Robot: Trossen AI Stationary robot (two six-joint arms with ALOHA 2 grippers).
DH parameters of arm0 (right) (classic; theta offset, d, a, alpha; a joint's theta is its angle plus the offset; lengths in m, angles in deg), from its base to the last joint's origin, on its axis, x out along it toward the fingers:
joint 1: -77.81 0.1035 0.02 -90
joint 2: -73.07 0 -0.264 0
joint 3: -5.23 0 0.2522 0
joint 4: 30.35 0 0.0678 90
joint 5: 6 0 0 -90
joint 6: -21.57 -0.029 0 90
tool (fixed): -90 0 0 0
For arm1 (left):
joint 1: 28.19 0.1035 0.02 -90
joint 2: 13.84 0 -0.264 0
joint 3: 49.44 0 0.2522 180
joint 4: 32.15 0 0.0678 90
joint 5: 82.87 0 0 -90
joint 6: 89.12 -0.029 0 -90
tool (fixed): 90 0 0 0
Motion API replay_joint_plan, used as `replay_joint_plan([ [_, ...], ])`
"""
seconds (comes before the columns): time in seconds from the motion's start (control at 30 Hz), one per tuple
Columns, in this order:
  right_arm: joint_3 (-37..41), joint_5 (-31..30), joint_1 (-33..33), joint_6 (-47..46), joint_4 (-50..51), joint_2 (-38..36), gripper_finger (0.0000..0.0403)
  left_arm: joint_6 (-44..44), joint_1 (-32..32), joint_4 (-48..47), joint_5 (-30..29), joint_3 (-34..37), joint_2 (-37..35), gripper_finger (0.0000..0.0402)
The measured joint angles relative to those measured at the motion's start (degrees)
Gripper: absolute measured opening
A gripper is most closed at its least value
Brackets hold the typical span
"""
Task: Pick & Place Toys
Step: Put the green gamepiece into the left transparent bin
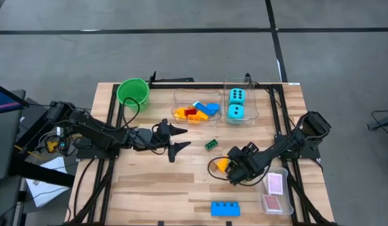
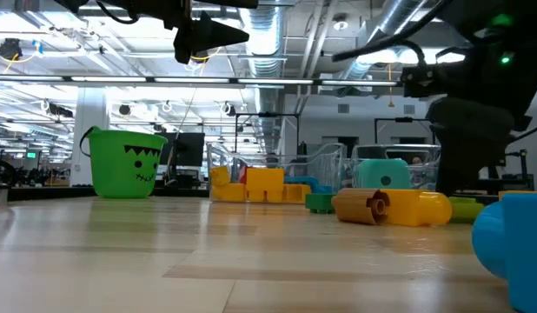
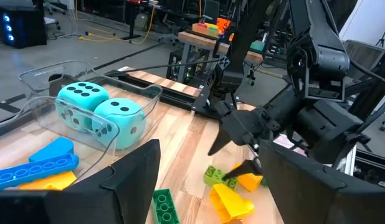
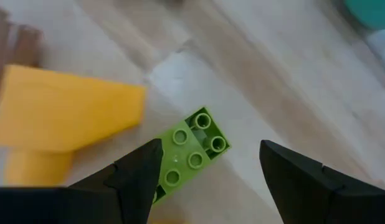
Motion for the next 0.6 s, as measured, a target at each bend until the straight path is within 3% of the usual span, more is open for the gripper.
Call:
replay_joint_plan([
  [0.43,1.3,-8.6,-0.3,-4.3,-0.3,-0.5,0.0263,-0.1,0.0,0.0,0.0,0.0,0.0,0.0270],
  [0.6,1.3,-9.0,-0.5,-6.1,-0.3,-0.5,0.0263,-0.1,0.0,0.0,0.0,0.0,0.0,0.0270],
])
